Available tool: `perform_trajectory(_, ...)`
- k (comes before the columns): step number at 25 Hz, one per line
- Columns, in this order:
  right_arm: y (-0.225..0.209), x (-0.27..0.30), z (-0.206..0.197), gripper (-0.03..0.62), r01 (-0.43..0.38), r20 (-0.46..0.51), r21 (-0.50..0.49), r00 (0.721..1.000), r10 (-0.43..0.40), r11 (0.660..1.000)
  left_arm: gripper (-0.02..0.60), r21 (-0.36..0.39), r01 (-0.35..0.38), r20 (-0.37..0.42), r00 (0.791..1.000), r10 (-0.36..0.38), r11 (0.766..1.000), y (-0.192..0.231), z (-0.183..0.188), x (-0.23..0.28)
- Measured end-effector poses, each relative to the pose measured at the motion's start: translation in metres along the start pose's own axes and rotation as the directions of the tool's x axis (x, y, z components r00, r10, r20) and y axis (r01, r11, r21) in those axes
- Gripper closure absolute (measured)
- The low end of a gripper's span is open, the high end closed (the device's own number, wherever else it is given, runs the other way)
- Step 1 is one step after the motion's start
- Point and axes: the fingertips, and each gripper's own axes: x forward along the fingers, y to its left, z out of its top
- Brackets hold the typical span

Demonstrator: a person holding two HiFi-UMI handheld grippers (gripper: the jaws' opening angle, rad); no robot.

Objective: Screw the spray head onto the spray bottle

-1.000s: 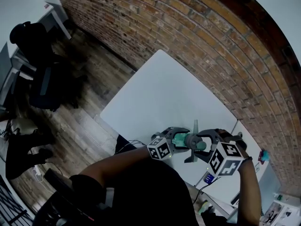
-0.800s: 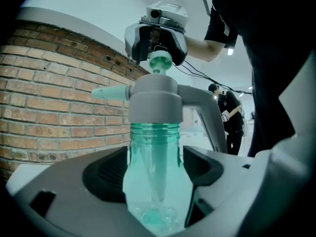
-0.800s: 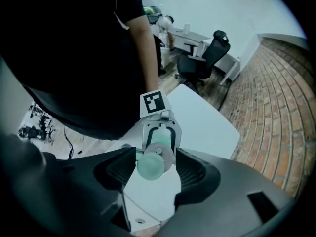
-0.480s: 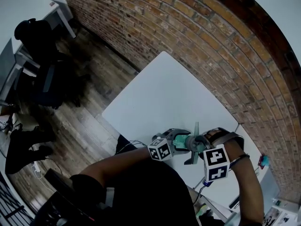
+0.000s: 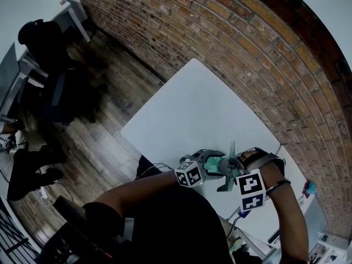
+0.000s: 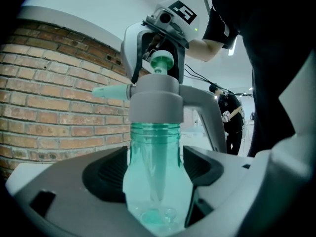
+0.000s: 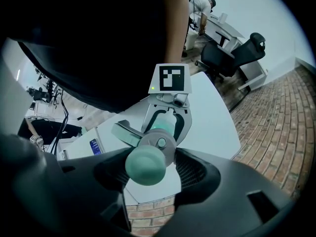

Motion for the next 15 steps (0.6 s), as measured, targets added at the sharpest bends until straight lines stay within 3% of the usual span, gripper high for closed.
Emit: perform_trajectory(15, -0.0004, 0.0009, 0.0013, 0.338, -0.006, -0.007, -0.073, 1.0, 0.006, 0.997, 0.244, 0.002, 0.002, 0.001, 1.0, -0.002, 1.0, 0.0007, 0.0, -0.0009)
